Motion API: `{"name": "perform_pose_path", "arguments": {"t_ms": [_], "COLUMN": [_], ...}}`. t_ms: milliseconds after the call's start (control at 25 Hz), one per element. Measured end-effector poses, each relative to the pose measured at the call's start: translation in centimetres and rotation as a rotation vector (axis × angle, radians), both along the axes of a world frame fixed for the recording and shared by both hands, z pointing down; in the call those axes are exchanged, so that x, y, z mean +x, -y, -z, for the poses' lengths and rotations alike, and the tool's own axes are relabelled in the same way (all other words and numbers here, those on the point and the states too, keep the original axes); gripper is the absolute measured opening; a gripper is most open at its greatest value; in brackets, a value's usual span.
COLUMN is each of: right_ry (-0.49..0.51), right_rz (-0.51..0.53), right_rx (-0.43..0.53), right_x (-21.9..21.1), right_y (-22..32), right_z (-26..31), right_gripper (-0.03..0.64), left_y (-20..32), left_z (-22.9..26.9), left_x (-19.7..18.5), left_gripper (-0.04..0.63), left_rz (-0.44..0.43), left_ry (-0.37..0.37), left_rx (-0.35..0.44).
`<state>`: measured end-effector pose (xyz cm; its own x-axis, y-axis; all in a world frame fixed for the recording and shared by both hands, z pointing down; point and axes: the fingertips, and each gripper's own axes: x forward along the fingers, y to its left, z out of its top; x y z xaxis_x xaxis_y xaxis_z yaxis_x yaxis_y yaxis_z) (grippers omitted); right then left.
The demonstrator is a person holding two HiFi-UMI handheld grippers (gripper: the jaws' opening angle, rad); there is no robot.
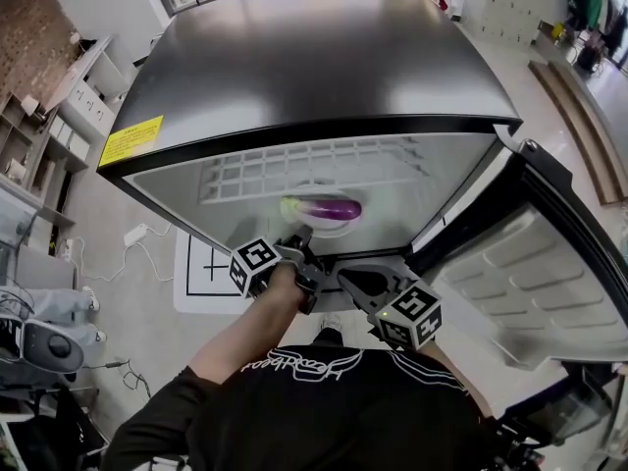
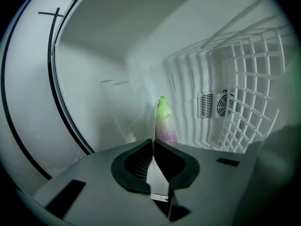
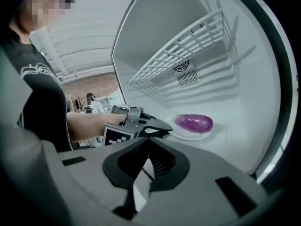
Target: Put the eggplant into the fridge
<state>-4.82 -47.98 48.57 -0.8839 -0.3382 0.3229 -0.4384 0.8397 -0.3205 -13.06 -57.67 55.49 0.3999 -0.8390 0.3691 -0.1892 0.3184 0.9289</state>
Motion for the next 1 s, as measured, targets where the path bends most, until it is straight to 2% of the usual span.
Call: {"name": "perform_pose_path", "arguments": {"t_ms": [560, 720, 920, 1000], "right_ry": [0.035, 0.080, 0.088, 0.089], "right_rz": [-0.002, -0.015, -0.026, -0.031], "right_rx": [-0.042, -0.080, -0.101, -0.109], "right_x": [-0.3, -0.3, 0.0, 0.1], "right_y": [0.3, 0.2, 0.1, 0.0], "right_z": [-0.2, 0.3, -0.1, -0.1], "right_gripper": [0.008, 0.008, 0.008, 0.008], "left_y": [0.4, 0.6, 0.9, 0.7], "left_z": [-1.4, -1.3, -0.9, -0.9], "left_x": [-0.4, -0.4, -0.3, 0.0], "left_gripper": [0.021, 0.021, 0.023, 0.063], "left_rz": [0.017, -0.007, -0.040, -0.064], "left_ry": [-0.042, -0.027, -0.033, -0.046], "left_rx": [-0.073, -0.075, -0.061, -0.070]}}
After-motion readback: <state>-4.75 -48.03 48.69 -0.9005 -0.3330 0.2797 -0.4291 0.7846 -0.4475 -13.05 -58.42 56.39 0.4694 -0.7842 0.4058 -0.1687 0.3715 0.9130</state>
